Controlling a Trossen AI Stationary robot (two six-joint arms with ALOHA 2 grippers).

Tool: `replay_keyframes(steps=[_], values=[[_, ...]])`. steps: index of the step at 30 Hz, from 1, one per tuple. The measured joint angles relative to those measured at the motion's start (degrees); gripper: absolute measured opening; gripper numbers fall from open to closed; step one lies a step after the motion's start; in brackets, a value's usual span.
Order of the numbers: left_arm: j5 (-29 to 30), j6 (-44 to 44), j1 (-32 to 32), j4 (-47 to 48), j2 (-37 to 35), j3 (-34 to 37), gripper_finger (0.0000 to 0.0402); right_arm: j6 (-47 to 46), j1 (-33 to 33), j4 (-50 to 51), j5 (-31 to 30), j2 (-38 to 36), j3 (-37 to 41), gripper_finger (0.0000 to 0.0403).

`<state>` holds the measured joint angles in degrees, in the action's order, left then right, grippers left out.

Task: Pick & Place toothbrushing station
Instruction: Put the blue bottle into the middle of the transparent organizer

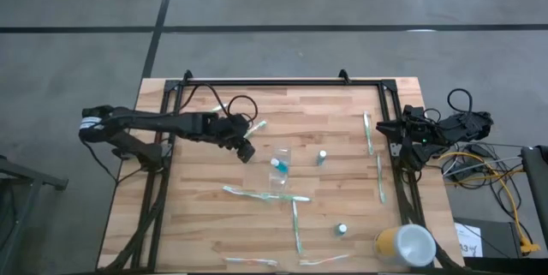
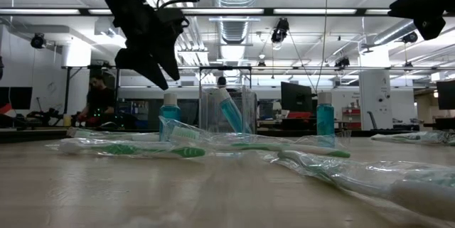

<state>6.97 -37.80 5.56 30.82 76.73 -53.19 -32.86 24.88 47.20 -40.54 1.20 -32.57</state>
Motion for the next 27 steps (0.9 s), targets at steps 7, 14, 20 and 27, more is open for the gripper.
replay_keyframes(steps=[7, 14, 20, 27], values=[[1.7, 2.42, -0.04, -0.17, 0.0, 0.0, 0.0225, 0.01, 0.0, 0.0, 0.0, 0.0, -0.01, 0.0073], [0.34, 8.21, -0.16, -0.79, 0.53, 0.25, 0.0225, 0.0, 0.0, -0.01, 0.0, -0.01, 0.01, 0.0081], [-1.38, 10.62, -0.63, -6.9, 0.64, 4.31, 0.0225, 0.0, 0.0, -0.01, -0.01, -0.01, 0.0, 0.0077], [-1.65, 11.88, -0.42, -8.77, 0.68, 5.62, 0.0225, 0.01, 0.0, -0.02, -0.01, 0.0, 0.0, 0.0068]])
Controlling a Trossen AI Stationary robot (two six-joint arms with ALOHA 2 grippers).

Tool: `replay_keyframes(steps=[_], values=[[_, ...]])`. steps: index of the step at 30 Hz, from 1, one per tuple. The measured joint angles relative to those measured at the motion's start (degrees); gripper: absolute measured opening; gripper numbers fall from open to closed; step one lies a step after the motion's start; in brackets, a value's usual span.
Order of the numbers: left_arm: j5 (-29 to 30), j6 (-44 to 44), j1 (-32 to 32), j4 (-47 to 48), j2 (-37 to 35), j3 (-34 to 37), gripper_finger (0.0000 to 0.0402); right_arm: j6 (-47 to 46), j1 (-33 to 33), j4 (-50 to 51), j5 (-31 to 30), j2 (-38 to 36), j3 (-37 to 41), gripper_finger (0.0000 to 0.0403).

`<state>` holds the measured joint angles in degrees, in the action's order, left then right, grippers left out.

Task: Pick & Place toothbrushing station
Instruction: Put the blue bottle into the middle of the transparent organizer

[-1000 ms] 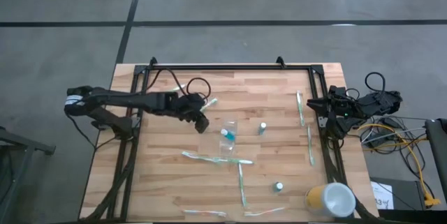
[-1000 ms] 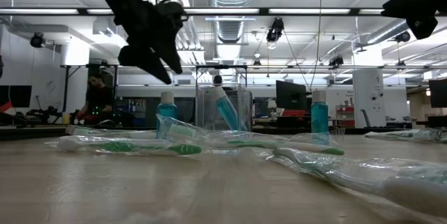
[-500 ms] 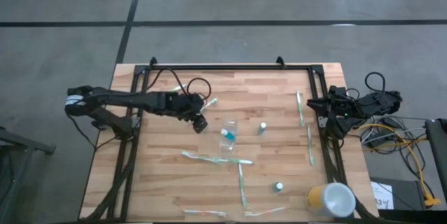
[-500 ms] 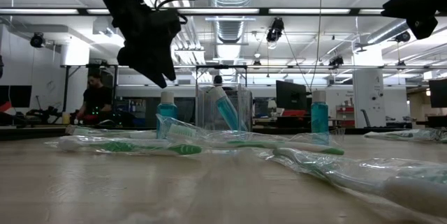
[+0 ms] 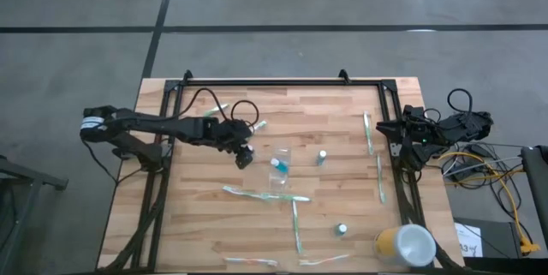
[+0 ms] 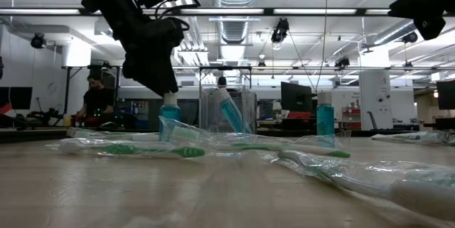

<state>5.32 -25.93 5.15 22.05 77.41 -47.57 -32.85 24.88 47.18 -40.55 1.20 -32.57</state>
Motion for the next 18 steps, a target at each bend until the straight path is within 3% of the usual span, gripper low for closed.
replay_keyframes(steps=[18], values=[[-0.44, -0.51, 0.0, -2.59, -0.04, 1.95, 0.0209, -0.01, 0.0, 0.0, 0.0, 0.0, 0.01, 0.0074]])
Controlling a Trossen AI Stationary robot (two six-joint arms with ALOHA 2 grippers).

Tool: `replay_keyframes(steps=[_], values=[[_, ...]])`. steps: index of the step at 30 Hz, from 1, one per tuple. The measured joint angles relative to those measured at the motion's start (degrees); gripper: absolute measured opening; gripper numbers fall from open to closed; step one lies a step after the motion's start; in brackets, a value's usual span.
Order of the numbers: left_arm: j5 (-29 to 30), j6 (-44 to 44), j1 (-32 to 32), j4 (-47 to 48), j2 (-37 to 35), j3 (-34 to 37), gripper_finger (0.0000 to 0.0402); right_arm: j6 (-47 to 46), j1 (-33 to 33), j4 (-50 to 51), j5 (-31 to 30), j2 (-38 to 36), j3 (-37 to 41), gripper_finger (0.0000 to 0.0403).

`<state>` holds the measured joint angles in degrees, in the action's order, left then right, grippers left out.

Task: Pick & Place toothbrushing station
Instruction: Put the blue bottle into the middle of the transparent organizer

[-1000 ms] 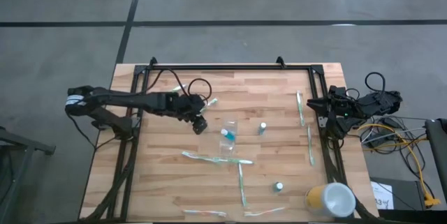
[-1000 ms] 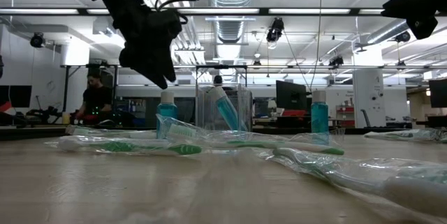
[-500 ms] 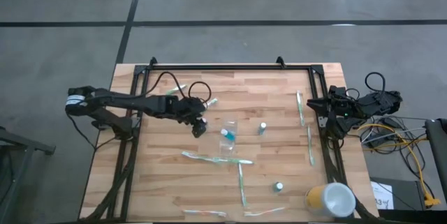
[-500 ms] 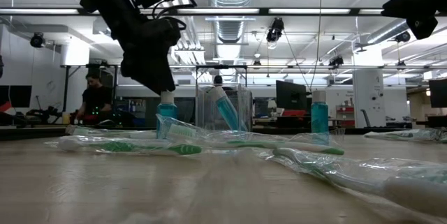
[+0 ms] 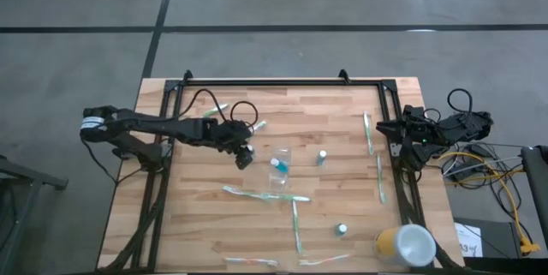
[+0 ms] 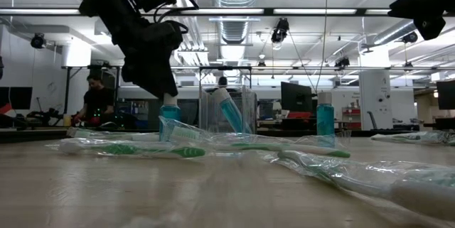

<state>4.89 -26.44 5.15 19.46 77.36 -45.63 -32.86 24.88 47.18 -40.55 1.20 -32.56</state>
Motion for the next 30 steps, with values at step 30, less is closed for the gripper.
replay_keyframes(steps=[30], values=[[-0.68, 0.28, 0.02, 0.42, 0.08, -1.0, 0.0113, 0.01, 0.0, 0.02, -0.01, 0.01, 0.0, 0.0073]])
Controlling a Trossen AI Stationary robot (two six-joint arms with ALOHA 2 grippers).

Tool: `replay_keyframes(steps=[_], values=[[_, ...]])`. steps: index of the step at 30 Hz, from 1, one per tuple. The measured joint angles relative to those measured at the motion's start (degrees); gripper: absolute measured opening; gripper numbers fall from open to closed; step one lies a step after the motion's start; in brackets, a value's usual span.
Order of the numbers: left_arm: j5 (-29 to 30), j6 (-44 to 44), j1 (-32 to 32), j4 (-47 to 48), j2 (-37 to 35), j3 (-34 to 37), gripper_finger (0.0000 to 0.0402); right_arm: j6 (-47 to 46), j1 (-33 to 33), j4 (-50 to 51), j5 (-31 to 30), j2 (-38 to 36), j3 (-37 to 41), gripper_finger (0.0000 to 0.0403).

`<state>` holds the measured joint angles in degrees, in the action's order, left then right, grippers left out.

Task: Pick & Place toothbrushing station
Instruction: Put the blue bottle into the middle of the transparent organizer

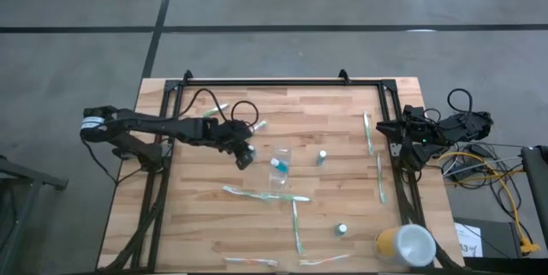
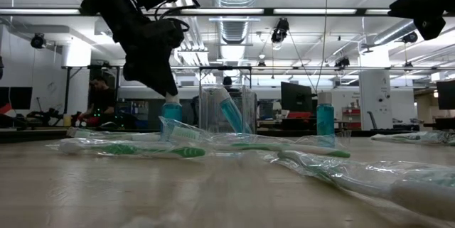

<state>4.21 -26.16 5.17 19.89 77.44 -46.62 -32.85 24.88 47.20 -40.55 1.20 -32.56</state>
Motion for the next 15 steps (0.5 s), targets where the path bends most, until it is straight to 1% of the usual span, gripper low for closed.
replay_keyframes(steps=[6, 10, 15], values=[[0.02, 0.88, 0.0, 0.04, 0.01, -1.32, 0.0112, 0.0, 0.0, 0.0, 0.01, -0.01, 0.0, 0.0079], [0.0, 0.88, -0.02, 1.0, -0.41, -2.95, 0.0112, -0.01, 0.0, -0.02, 0.0, -0.01, -0.01, 0.0077], [0.08, 2.31, -0.12, 4.37, -1.49, -7.73, 0.0112, 0.01, 0.0, -0.01, 0.0, 0.0, 0.0, 0.0069]])
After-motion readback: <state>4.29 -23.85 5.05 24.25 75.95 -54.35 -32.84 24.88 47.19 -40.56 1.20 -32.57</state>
